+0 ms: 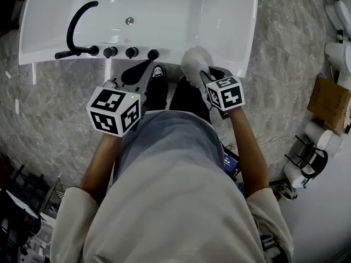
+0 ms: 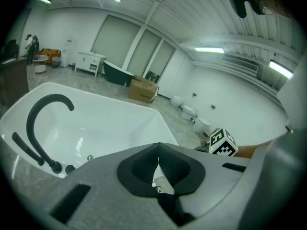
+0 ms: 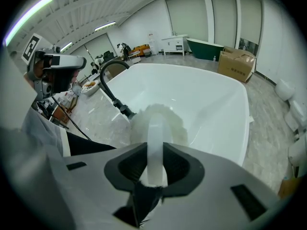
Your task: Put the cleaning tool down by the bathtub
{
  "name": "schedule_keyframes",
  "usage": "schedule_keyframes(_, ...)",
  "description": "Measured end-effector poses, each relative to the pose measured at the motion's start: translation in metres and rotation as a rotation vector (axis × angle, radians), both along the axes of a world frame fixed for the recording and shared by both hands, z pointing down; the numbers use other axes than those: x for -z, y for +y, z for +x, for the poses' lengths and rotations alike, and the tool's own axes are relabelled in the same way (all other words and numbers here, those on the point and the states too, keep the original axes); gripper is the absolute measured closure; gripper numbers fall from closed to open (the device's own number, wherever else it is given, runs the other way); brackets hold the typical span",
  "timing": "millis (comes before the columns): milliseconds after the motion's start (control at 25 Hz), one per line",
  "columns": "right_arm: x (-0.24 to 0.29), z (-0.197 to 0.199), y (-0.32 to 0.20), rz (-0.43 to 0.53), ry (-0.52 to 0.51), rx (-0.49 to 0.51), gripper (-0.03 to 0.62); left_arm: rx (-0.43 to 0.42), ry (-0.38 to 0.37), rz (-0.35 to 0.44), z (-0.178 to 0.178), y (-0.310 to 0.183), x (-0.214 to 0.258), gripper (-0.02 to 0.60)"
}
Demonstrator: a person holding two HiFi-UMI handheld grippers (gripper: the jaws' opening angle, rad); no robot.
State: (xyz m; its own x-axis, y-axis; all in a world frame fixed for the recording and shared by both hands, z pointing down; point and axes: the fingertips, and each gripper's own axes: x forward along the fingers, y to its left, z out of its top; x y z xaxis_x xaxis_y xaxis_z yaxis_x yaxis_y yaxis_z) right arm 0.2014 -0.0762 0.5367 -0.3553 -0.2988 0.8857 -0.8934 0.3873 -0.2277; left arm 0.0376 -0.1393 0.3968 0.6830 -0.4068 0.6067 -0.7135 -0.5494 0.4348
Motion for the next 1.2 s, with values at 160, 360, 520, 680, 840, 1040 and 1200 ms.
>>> schedule_keyframes(160, -0.010, -0.002, -0.001, -0.008, 0.018, 0.022, 0.514, 0.014, 0.004, -0.011, -0.006, 0.003, -0.004, 0.577)
schedule_keyframes(360, -0.021, -0.003, 0.003, -0.017, 0.078, 0.099, 0.514, 0.027, 0.000, -0.035, -0.015, 0.006, -0.008, 0.577)
schedule_keyframes(520, -0.033, -0.005, 0.007, -0.017, 0.127, 0.190, 0.514, 0.036, 0.001, -0.044, -0.018, 0.009, -0.010, 0.577)
schedule_keyframes(680, -0.038, -0.007, 0.005, -0.012, 0.159, 0.257, 0.514, 0.032, -0.001, -0.054, -0.019, 0.014, -0.013, 0.577)
schedule_keyframes(840, -0.041, -0.008, 0.002, -0.011, 0.182, 0.301, 0.514, 0.020, 0.025, -0.080, -0.015, 0.017, -0.013, 0.577)
schedule_keyframes(1040, -0.048, -0.014, -0.001, -0.013, 0.196, 0.333, 0.514, 0.012, 0.034, -0.088, -0.014, 0.017, -0.014, 0.577)
schedule_keyframes(1200, -0.052, -0.017, -0.004, -0.015, 0.204, 0.362, 0.514, 0.006, 0.036, -0.097, -0.014, 0.018, -0.013, 0.577)
